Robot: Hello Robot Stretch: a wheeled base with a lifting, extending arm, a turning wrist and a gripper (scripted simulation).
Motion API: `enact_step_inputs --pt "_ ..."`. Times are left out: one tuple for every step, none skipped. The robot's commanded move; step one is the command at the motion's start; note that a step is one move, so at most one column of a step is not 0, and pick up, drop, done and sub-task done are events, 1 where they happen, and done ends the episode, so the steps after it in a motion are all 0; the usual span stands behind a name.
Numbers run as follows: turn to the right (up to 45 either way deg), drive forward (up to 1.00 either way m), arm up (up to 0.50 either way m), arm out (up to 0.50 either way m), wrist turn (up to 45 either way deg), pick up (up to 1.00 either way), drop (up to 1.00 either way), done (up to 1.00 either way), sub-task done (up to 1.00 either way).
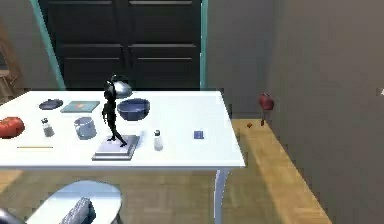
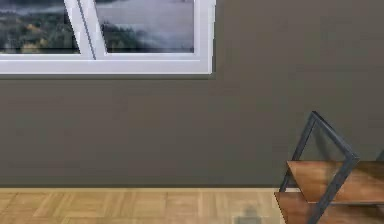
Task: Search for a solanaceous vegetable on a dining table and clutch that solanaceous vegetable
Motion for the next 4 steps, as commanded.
enact_step_inputs --pt "-45.0 0.0 0.0 0.0 0.0 0.0 0.0 0.0 0.0" --pt "-18.0 0.0 0.0 0.0 0.0 0.0 0.0 0.0 0.0" --pt "0.0 0.3 0.0 0.0 0.0 0.0 0.0 0.0 0.0" --pt "-30.0 0.0 0.0 0.0 0.0 0.0 0.0 0.0 0.0"
